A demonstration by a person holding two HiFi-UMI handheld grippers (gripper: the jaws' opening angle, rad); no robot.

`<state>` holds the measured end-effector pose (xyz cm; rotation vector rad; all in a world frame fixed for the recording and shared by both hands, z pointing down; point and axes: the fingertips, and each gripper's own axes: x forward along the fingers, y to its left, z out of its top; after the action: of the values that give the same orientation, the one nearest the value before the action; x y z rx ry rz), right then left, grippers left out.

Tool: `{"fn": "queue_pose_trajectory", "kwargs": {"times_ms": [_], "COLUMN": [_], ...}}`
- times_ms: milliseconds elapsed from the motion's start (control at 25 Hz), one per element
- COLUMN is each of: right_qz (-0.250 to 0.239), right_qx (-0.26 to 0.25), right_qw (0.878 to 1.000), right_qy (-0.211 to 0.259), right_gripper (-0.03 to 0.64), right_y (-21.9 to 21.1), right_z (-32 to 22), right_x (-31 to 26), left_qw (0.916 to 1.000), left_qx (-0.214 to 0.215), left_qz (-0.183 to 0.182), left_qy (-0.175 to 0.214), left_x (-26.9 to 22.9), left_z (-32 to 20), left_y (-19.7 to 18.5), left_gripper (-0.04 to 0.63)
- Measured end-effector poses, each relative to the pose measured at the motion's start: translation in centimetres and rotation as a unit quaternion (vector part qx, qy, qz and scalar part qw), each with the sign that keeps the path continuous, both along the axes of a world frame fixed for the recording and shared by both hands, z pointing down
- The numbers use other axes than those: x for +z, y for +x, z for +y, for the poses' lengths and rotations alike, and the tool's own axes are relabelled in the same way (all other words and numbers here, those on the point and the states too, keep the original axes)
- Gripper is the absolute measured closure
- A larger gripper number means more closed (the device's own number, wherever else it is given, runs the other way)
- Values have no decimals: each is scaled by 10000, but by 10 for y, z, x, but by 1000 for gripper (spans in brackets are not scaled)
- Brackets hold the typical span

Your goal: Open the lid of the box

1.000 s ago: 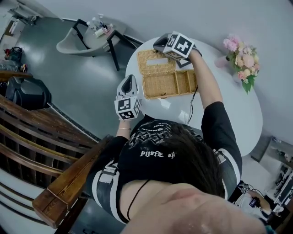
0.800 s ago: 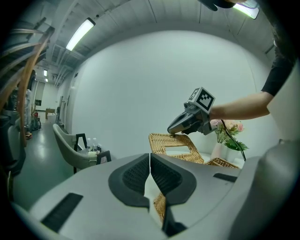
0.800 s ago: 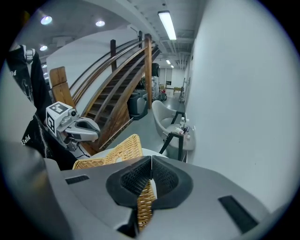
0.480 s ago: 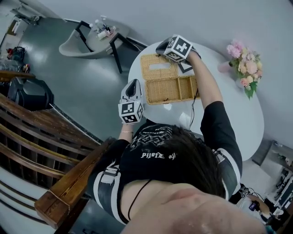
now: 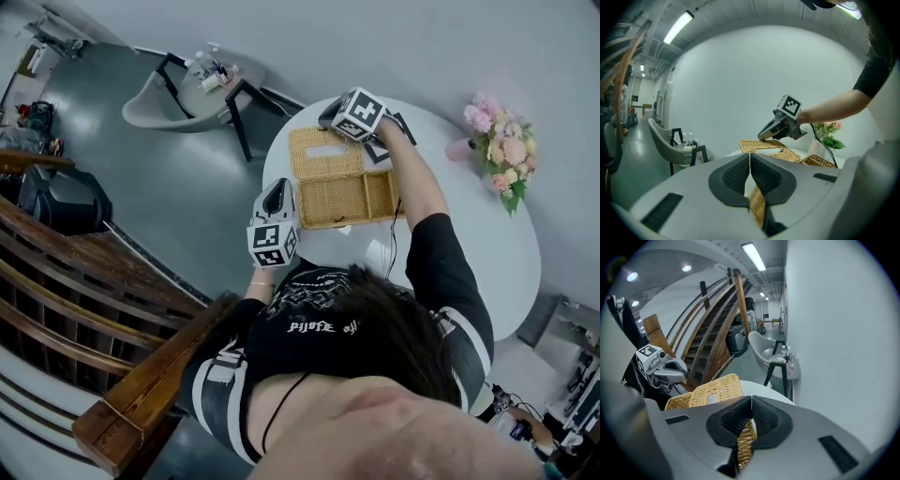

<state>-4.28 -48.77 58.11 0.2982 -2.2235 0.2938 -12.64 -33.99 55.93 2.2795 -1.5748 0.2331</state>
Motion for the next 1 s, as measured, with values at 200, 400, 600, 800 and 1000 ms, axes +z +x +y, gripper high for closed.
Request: {"fn": "queue_pose_trajectory", "kwargs": {"times_ms": [200, 400, 600, 800, 1000], "right_qz": [118, 162, 225, 333, 474], "right_qx": [-4, 24, 71, 3, -24], "right_qw": [9997, 9993, 9990, 9990, 9980], "right_qy": [-200, -324, -377, -314, -421], "right_gripper": [588, 588, 588, 588, 588], "right_y": [4, 2, 2, 2, 1], "right_z": [-4, -5, -5, -5, -3], "right_x": [11, 23, 35, 46, 60], "left_qw": [10000, 10000, 10000, 9999, 9999], "left_qx": [49, 50, 28, 8, -46], "left_qz": [-14, -11, -25, -45, -56], "left_qy": [-44, -75, -62, -94, -119], "left_x": [3, 6, 7, 7, 8], "left_z": [-2, -4, -5, -4, -5], "left_y": [5, 4, 2, -1, -8], "left_gripper": [571, 571, 571, 571, 571]}}
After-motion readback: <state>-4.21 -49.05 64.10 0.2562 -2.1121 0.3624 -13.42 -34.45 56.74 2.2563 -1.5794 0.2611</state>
